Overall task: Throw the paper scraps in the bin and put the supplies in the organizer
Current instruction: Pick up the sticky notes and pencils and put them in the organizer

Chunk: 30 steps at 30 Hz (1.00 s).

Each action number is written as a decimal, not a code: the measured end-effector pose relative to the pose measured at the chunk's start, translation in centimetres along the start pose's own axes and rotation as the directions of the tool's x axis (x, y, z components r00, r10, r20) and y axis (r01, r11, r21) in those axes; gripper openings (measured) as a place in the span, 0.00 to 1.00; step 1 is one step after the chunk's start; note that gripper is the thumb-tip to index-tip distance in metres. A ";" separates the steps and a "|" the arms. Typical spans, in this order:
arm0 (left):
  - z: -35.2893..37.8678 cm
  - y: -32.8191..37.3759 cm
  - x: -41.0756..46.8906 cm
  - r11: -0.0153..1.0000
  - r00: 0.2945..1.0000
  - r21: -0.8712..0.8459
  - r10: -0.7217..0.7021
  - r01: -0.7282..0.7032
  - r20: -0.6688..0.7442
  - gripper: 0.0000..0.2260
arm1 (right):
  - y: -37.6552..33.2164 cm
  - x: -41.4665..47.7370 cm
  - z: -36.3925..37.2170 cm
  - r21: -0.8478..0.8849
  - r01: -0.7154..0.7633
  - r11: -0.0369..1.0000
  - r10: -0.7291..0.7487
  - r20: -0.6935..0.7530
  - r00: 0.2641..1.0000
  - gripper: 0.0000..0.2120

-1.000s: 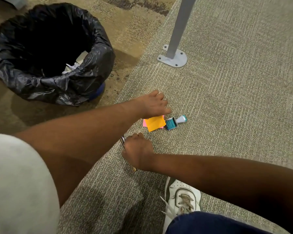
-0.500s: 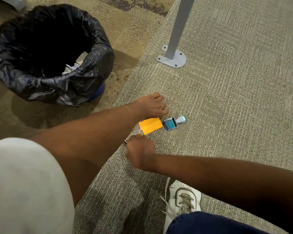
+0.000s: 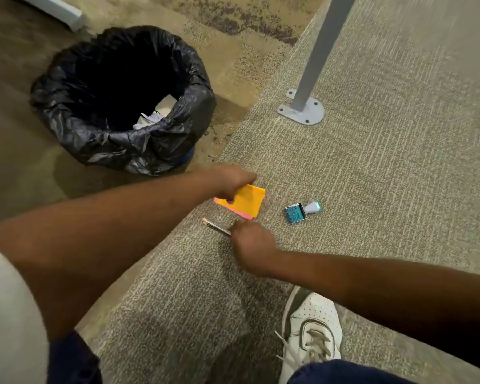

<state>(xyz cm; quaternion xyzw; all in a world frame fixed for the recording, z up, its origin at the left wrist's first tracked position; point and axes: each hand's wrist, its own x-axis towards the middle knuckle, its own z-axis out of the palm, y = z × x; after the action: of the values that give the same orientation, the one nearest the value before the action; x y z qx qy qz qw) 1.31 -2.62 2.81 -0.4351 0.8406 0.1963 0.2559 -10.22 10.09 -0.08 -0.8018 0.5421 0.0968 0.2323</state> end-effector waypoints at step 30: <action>2.1 0.2 -7.5 0.989 0.933 -0.099 -0.133 0.106 -0.335 0.13 | 0.7 1.0 -1.0 -0.445 0.627 0.640 -0.543 0.316 0.778 0.12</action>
<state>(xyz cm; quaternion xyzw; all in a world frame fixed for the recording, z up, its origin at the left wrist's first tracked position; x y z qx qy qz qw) 5.32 3.37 5.70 -0.5225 0.8358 0.1353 0.1005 -10.59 8.59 0.25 -0.9553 0.1849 0.2221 0.0627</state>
